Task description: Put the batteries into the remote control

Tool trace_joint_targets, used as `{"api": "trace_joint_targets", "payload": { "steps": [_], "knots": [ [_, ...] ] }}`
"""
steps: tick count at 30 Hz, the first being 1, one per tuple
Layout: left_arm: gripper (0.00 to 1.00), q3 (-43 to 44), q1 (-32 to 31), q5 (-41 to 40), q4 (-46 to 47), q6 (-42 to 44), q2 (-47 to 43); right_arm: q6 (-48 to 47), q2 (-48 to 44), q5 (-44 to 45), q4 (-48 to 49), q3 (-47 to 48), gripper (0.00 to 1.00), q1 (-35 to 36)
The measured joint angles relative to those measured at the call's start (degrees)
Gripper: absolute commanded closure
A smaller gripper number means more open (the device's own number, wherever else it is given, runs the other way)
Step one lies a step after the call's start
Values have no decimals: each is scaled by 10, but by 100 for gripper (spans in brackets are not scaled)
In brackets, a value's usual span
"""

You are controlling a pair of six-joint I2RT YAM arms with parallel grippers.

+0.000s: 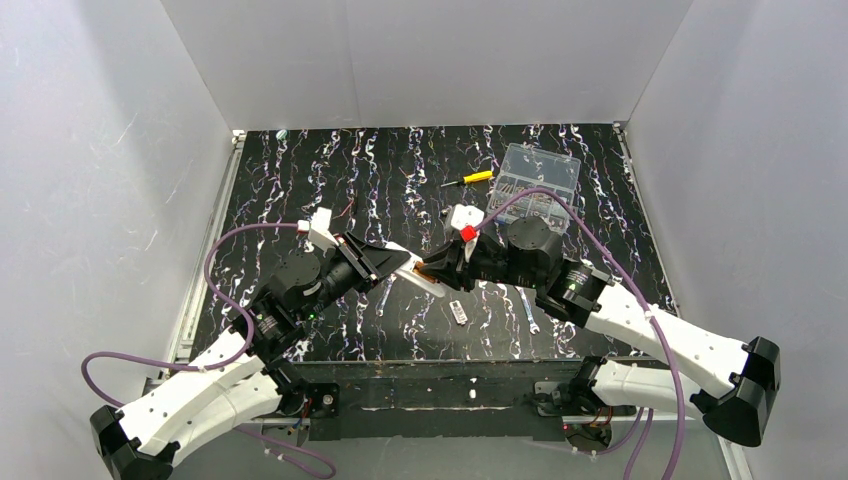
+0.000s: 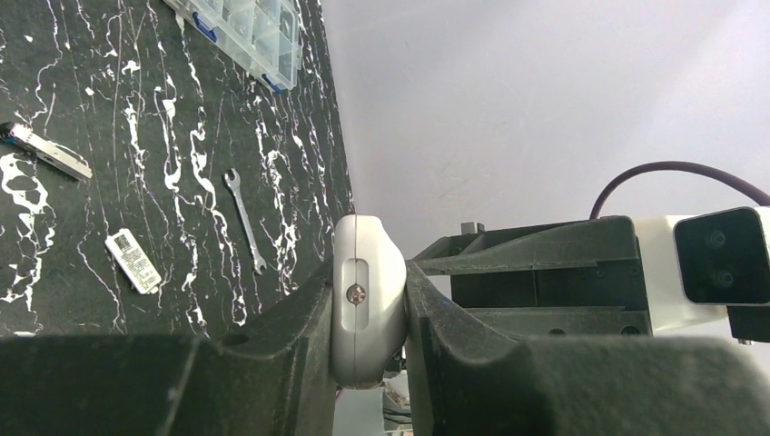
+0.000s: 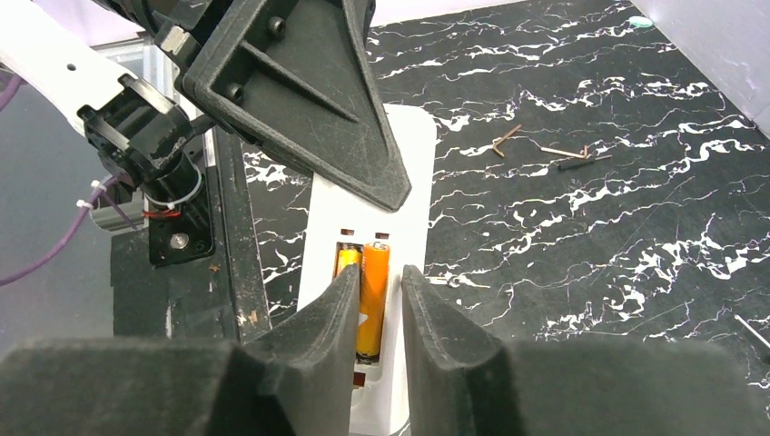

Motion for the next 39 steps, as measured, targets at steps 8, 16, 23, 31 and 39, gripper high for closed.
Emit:
{"api": "trace_joint_targets", "payload": {
  "steps": [8,16,23,31,39],
  "knots": [
    [100,0,0,2,-1,-1,0,-5,0,8,-3,0,54,0],
    [100,0,0,3,-3,-3,-4,-6,-10,12,-15,0,43,-1],
    [100,0,0,3,0,-11,-16,-4,-38,1,-27,0,40,-1],
    [100,0,0,11,-35,-10,-24,-9,-66,-28,-30,2,34,-1],
    [100,3,0,75,-91,4,-14,-92,-105,-88,-84,16,32,-1]
  ]
}}
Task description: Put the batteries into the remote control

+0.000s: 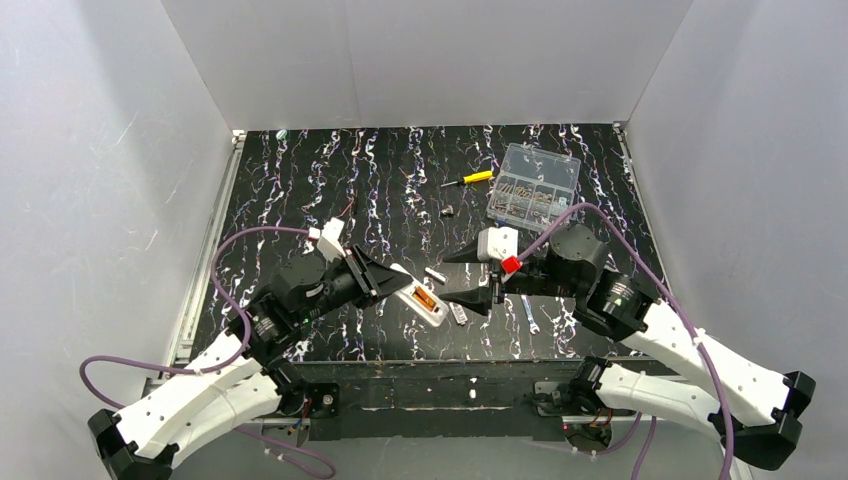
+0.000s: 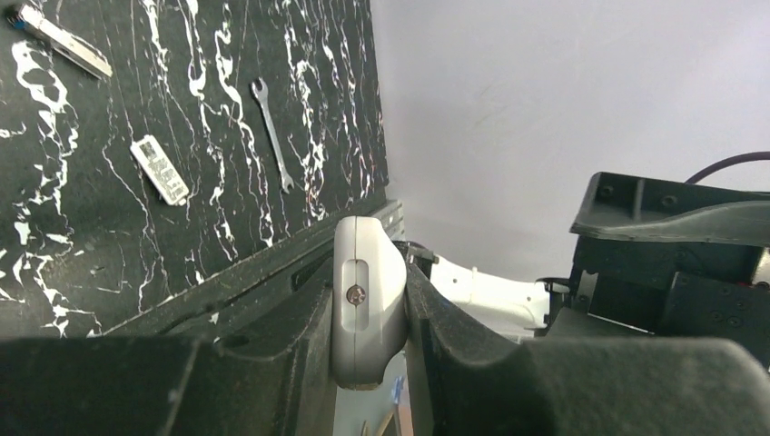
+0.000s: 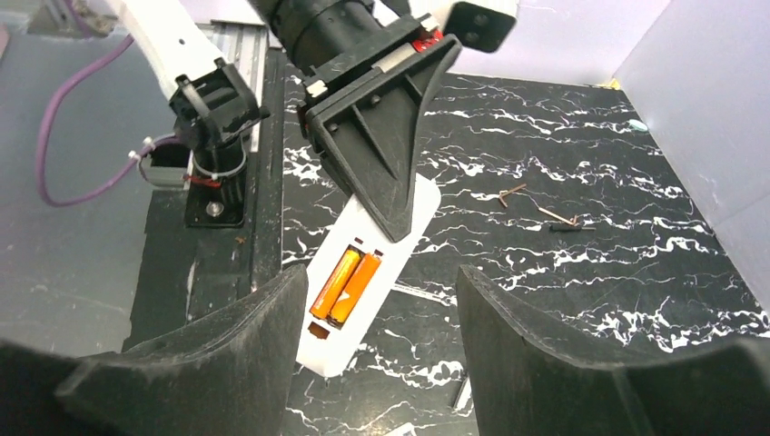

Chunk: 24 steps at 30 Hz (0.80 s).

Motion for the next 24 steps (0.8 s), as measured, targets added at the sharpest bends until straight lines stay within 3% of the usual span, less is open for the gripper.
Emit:
{"api": "trace_joint_targets", "payload": {
  "steps": [11,24],
  "knots": [
    [100,1,0,108,65,-26,60,-47,-7,-77,-40,21,53,0],
    [100,34,0,224,108,-54,107,-151,-41,-196,-77,12,58,-6]
  ]
}}
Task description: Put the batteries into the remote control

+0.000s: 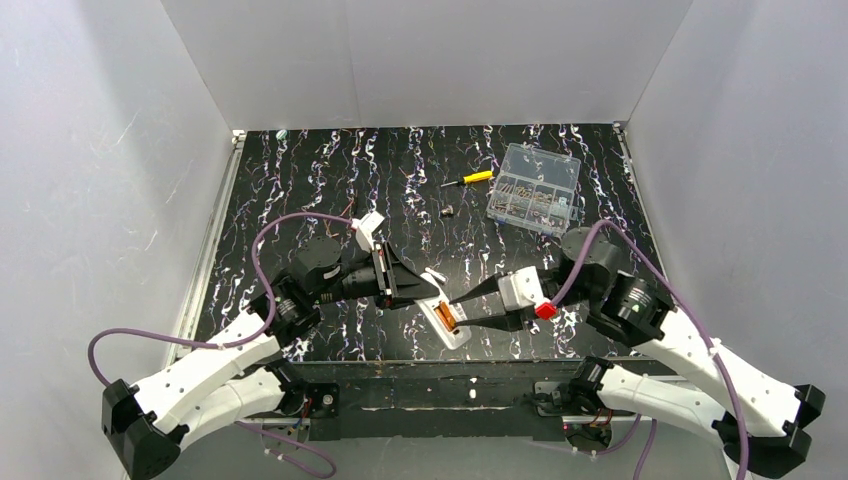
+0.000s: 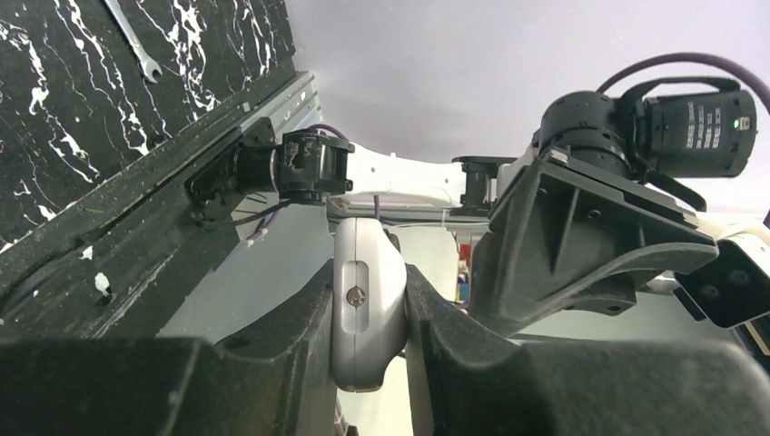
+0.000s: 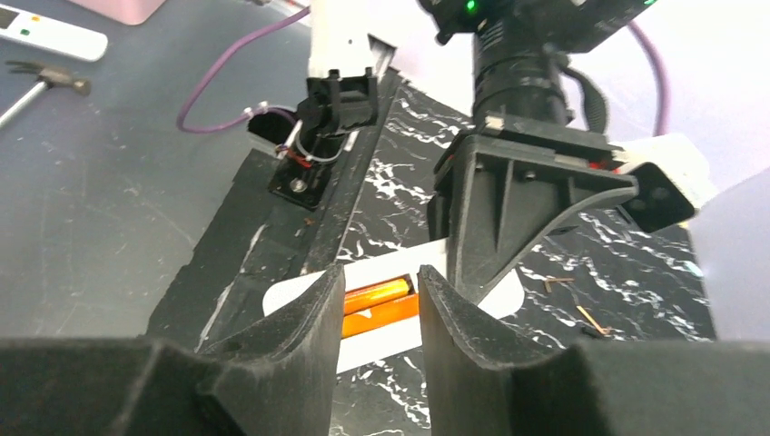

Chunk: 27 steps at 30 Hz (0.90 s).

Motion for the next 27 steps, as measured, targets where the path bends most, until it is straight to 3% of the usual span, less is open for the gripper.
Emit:
{"api": "trace_joint_targets", "payload": {
  "steps": [14,19,27],
  "knots": [
    [100,0,0,19,-9,0,-5,-28,59,-73,-33,12,60,-13],
    [100,0,0,22,-9,0,-5,-32,68,-88,-33,18,55,-24],
    [100,0,0,26,-20,4,-11,-49,103,-157,-37,42,59,-57]
  ]
}}
